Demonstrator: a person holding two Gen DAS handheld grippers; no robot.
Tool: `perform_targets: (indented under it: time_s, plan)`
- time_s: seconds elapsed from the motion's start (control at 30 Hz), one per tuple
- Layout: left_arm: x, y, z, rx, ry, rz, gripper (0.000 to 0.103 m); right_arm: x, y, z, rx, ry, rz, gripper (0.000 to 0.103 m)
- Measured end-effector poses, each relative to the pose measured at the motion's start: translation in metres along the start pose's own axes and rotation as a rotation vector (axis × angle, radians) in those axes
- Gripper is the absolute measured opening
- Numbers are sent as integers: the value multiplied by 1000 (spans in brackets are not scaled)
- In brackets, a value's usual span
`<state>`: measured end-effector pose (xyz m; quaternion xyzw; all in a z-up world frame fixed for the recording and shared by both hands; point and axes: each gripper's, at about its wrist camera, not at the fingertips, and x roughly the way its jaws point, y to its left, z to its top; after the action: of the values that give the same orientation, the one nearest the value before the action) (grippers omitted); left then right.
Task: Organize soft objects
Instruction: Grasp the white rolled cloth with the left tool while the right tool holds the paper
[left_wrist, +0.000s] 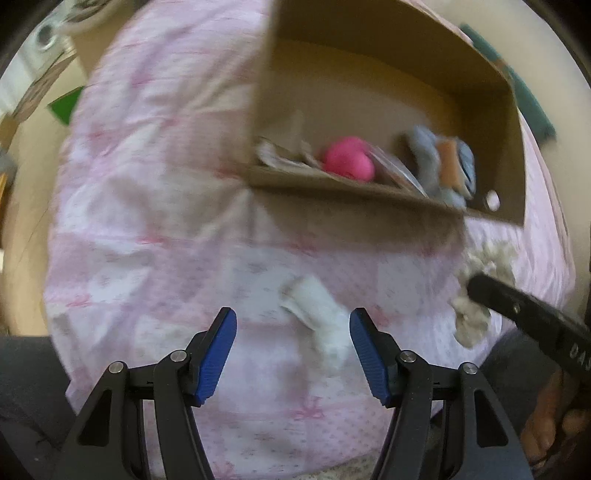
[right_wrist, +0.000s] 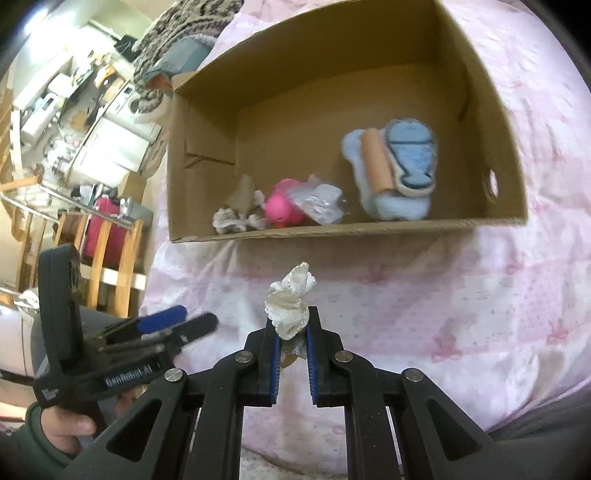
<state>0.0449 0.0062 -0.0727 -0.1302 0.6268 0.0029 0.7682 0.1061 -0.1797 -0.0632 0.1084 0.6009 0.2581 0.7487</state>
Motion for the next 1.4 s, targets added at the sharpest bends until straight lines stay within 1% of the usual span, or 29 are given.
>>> perform_targets:
  time_s: [0.13, 0.27, 0.4, 0.53, 0.6, 0.67, 0.7, 0.73, 0.8, 0.93, 1.07, 1.2, 1.4]
  plan:
    - [11, -15, -5, 53, 23, 9, 61, 2, -12, 0, 40, -20, -5, 14]
    - [19, -23, -5, 71, 31, 17, 61, -2, -15, 1, 63, -58, -3, 14]
    - [31, -30, -6, 83, 34, 55, 61, -4, -20, 0, 93, -66, 3, 14]
    - [45, -42, -5, 97, 61, 44, 60, -7, -26, -1, 116, -74, 11, 14]
    - [50, -50, -5, 107, 60, 51, 59, -9, -25, -2, 117, -90, 7, 14]
    - [53, -52, -6, 114, 50, 67, 52, -13, -22, -2, 104, -105, 16, 14]
    - [56, -54, -7, 121, 55, 66, 33, -13, -20, -2, 97, -108, 17, 14]
    - [60, -55, -7, 129, 74, 54, 22, -13, -19, -3, 89, -109, 12, 14]
    - [59, -55, -9, 129, 66, 56, 22, -12, -17, -2, 82, -106, 7, 14]
    - [53, -47, -11, 125, 24, 101, 21, -11, -17, -1, 81, -105, 5, 14]
    - [47, -32, -11, 70, 12, 116, 21, -8, -15, -1, 71, -98, -6, 14]
    - [37, -23, -12, 45, -19, 148, 21, -5, -11, 0, 52, -91, -18, 14]
    - [22, -6, -13, 18, -48, 173, 22, -3, -6, -2, 32, -89, -28, 14]
